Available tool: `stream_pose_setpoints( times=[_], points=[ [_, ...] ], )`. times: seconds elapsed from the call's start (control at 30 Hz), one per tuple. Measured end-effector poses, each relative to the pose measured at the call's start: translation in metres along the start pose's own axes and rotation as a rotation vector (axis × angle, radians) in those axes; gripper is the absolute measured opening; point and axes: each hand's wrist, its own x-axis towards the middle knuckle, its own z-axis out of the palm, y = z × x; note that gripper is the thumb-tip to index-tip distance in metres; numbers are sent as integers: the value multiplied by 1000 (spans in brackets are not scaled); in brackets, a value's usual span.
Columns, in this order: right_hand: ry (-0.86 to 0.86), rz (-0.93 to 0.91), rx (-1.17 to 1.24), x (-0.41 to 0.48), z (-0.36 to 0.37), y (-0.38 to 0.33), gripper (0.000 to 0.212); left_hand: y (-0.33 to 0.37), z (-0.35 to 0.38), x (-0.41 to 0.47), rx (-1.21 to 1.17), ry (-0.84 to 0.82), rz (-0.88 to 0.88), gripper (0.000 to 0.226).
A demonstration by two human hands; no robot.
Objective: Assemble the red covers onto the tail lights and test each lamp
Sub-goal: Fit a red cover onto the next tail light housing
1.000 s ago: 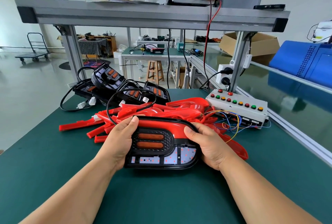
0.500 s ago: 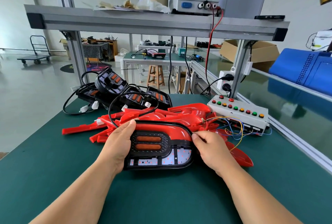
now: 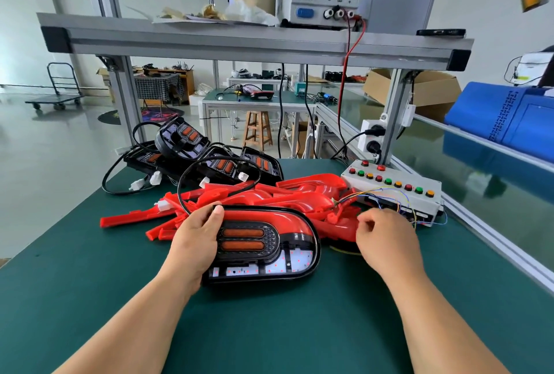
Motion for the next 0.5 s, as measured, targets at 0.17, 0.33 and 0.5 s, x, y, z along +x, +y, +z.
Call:
stream_pose_setpoints(
  times=[0.17,0.33,0.5],
  points=[
    [-293,72,-70,0,2,4,43,-3,-3,6,-22,74,-3,17],
    [-316,31,-222,1,10,8,69,-5,-5,9,-42,71,-2,21],
    [-238,2,-51,6,4,9,47,-5,-9,12,-107,33,-11,21]
  ],
)
